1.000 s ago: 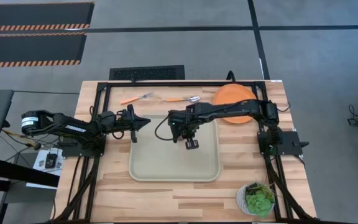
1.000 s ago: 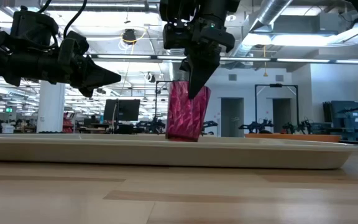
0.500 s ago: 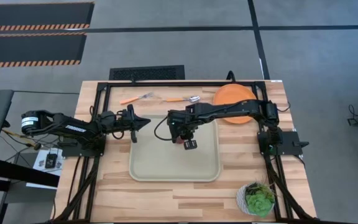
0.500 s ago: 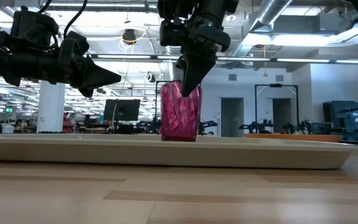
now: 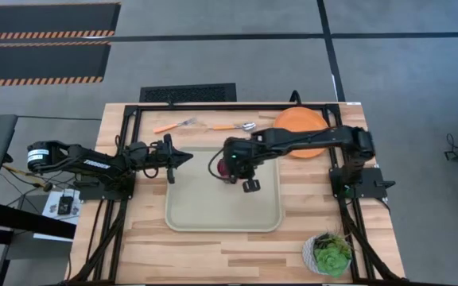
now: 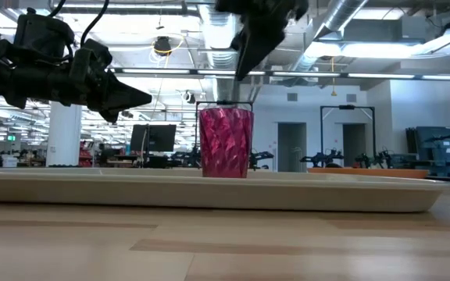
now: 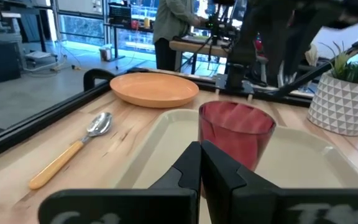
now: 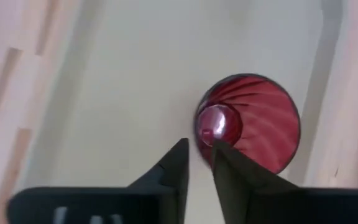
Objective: Pick and place plate/cup/fork/spoon on tray
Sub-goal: Put the red glass on the gray serving tray
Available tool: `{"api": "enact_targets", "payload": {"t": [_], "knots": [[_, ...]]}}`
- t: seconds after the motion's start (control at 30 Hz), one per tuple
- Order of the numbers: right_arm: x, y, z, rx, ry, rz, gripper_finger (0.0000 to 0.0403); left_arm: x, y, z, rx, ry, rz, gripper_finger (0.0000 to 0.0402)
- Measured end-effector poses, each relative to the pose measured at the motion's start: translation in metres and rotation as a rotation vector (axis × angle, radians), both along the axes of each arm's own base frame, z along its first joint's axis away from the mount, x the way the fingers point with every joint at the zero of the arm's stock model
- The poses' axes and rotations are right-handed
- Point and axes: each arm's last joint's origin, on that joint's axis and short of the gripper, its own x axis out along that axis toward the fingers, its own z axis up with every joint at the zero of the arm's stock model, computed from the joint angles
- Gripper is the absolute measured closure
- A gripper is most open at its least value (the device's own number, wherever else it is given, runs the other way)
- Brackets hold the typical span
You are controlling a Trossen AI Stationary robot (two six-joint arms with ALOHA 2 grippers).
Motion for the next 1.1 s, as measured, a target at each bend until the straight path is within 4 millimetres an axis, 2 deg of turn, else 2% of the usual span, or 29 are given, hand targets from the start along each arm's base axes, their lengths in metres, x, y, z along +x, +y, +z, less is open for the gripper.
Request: {"api": "enact_targets", "payload": {"t": [0.07,0.2,0.4,0.6,0.8,1.0,1.1], "knots": [[-0.011,0.004,0.0,0.015,-0.02,-0.015,0.0343,0.0,0.0,-0.001,-0.004,0.009,-0.004,0.0401],[-0.034,0.012,-0.02,0.053,-0.106,-0.052,0.0393,0.0,-0.001,-0.002,-0.002,0.02,-0.031,0.0401],[-0.073,0.018,-0.047,0.144,-0.383,-0.129,0.0378,0.003,-0.003,-0.001,-0.007,0.034,-0.06,0.0401],[-0.116,0.01,-0.08,0.167,-0.642,-0.193,0.0396,0.021,-0.011,0.01,-0.006,0.076,-0.148,0.0401],[-0.158,-0.003,-0.113,0.153,-0.834,-0.261,0.0386,0.049,-0.02,0.035,0.019,0.151,-0.205,0.0401],[-0.191,-0.011,-0.138,0.159,-0.864,-0.351,0.0395,0.073,-0.024,0.07,-0.026,0.372,-0.213,0.0401],[-0.201,-0.012,-0.147,0.143,-0.869,-0.375,0.0394,0.079,-0.026,0.09,-0.025,0.418,-0.174,0.04]]}}
